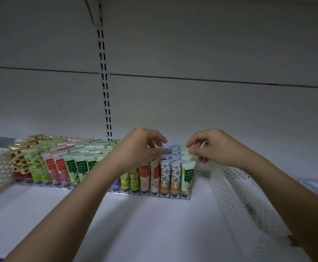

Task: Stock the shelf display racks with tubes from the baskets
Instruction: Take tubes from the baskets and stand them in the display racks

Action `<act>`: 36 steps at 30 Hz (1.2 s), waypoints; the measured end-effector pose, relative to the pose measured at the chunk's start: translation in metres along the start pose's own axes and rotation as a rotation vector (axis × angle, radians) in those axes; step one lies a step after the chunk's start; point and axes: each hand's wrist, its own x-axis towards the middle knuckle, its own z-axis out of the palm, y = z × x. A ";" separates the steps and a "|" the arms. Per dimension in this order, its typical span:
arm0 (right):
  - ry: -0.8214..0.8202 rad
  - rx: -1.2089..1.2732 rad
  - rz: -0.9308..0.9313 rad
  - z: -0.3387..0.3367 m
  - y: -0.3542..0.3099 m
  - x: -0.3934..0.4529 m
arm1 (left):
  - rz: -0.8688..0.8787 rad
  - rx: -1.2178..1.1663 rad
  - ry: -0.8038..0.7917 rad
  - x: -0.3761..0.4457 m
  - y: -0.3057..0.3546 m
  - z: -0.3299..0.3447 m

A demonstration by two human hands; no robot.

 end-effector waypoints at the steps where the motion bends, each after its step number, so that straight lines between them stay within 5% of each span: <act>1: 0.033 0.009 -0.012 -0.002 -0.001 0.001 | -0.016 -0.010 0.021 -0.003 -0.004 -0.005; 17: -0.057 -0.223 -0.204 0.055 -0.061 0.022 | -0.056 0.103 0.018 -0.028 -0.037 -0.011; 36: -0.086 -0.239 -0.100 0.068 -0.059 0.035 | 0.020 0.183 0.016 -0.022 -0.039 0.002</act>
